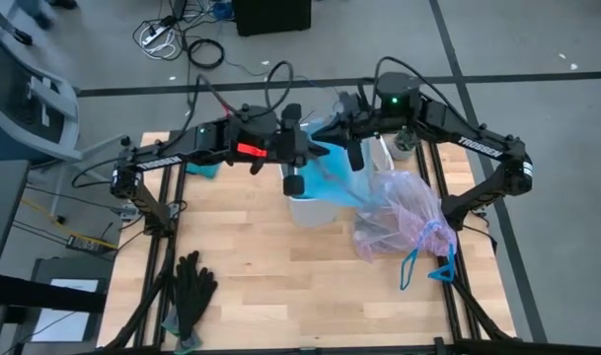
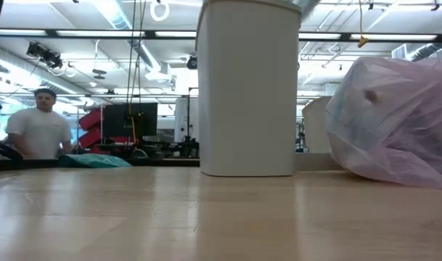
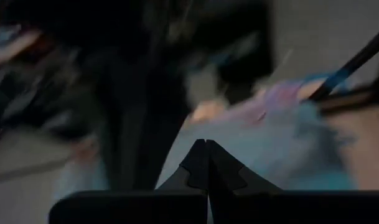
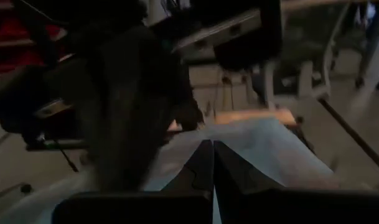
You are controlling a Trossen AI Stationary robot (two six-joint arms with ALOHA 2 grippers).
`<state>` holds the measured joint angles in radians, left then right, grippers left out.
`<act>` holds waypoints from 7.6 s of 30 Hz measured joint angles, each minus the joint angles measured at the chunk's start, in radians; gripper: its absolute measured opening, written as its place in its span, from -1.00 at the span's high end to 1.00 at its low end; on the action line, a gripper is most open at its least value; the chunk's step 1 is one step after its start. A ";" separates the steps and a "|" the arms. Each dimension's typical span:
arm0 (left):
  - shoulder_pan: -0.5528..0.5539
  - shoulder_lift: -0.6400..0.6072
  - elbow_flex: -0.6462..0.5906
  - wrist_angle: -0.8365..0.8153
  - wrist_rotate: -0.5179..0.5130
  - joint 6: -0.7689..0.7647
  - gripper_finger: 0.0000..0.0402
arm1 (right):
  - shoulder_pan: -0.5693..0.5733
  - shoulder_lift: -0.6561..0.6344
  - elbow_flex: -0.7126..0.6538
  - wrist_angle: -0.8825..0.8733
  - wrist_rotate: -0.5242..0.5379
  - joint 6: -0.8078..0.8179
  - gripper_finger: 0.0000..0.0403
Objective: Place trash/remove bag and relplace
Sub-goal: Put the blue trash bag in the trash bin
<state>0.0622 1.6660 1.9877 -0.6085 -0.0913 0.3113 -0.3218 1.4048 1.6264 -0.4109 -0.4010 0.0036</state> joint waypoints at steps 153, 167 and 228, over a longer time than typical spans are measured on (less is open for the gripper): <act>0.131 -0.142 -0.241 -0.379 0.394 -0.447 1.00 | -0.001 -0.030 0.051 -0.598 -0.242 -0.012 1.00; -0.046 -0.143 -0.241 -0.440 0.265 -0.547 1.00 | 0.125 -0.033 0.051 -0.834 0.014 0.072 1.00; -0.141 -0.332 -0.474 -0.270 -0.366 -0.554 0.98 | 0.037 -0.169 -0.145 -0.474 0.386 0.150 1.00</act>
<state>-0.0785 1.3342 1.5139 -0.8786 -0.4570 -0.2424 -0.2843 1.2358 1.4811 -0.8845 -0.0153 0.1535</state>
